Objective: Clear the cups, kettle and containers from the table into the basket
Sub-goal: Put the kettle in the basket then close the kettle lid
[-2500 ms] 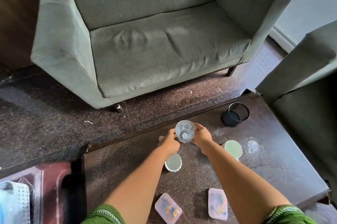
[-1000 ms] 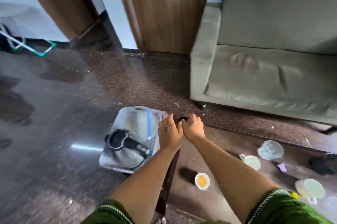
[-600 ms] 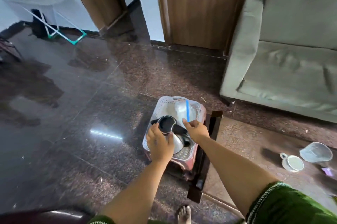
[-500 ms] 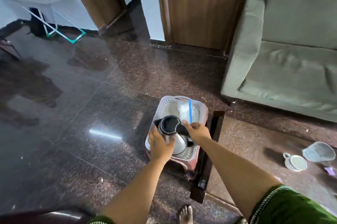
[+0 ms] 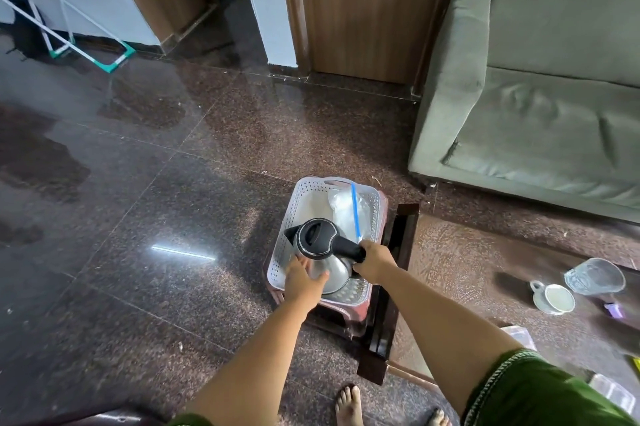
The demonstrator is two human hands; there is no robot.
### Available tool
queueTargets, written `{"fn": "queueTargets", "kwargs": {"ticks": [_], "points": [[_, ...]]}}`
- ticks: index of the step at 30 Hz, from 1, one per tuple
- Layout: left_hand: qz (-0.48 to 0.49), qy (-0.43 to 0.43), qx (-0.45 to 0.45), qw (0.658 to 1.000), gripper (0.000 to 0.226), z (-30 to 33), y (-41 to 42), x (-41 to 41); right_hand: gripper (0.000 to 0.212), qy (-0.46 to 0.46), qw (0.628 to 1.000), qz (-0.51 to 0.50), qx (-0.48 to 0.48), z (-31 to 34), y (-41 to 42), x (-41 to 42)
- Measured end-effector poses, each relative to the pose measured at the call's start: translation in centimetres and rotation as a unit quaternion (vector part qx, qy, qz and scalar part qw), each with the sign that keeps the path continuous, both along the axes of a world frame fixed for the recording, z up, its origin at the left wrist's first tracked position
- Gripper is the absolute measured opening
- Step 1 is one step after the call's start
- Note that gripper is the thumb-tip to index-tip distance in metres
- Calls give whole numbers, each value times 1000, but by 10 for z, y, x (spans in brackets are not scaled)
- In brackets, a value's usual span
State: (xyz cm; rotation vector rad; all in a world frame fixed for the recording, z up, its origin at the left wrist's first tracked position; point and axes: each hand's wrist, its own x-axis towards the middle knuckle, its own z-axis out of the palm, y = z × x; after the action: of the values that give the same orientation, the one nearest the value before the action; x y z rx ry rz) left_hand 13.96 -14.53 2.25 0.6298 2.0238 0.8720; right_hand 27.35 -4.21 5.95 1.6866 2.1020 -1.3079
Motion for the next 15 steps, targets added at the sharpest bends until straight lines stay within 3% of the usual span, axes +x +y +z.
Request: {"fn": "queueTargets", "kwargs": {"ticks": [15], "points": [[4, 74, 30, 997, 73, 2, 7, -1, 26, 46, 998, -33, -4, 0, -5, 5]]}}
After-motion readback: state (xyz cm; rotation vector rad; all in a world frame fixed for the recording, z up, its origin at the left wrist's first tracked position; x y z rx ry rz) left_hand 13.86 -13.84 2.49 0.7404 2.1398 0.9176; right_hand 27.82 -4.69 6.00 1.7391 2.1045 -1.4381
